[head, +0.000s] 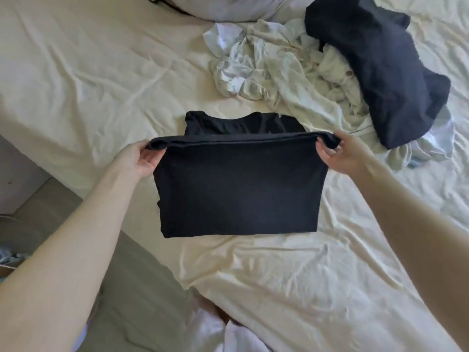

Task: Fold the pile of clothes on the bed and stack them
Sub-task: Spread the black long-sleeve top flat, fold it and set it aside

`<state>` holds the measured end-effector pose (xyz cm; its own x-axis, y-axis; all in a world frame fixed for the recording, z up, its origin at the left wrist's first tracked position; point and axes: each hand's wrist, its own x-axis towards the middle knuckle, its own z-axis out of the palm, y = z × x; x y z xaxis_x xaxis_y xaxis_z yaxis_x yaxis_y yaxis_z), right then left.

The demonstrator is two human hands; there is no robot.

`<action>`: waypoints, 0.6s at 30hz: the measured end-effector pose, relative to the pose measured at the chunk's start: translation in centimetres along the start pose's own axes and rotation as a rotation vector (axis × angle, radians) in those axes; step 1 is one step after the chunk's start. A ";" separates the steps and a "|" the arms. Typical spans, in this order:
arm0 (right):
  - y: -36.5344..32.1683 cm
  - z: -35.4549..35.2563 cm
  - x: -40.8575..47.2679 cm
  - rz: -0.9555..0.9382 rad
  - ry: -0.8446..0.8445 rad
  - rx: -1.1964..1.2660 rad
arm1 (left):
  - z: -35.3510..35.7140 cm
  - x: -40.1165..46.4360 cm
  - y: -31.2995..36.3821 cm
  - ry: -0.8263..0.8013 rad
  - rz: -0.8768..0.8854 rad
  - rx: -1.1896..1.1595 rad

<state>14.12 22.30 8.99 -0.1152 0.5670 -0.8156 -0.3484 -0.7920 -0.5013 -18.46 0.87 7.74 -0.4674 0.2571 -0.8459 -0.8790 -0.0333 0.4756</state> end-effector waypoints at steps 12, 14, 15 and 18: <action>8.6 -5.7 4.0 -0.179 0.414 -0.641 | -6.4 5.2 -5.9 0.150 0.275 0.738; 10.6 -9.0 2.5 -0.194 0.561 -0.855 | -9.8 3.6 -8.1 0.269 0.217 0.779; 11.3 -10.3 1.9 -0.146 0.573 -0.883 | -11.1 2.8 -9.2 0.297 0.150 0.788; 12.2 -11.7 0.9 0.193 0.366 -0.683 | -13.0 1.1 -11.8 0.232 -0.138 0.650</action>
<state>20.68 10.52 -1.27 0.2382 0.3891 -0.8899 0.3069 -0.8994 -0.3111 -9.81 -10.98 -1.95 -0.4271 0.0024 -0.9042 -0.7311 0.5874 0.3469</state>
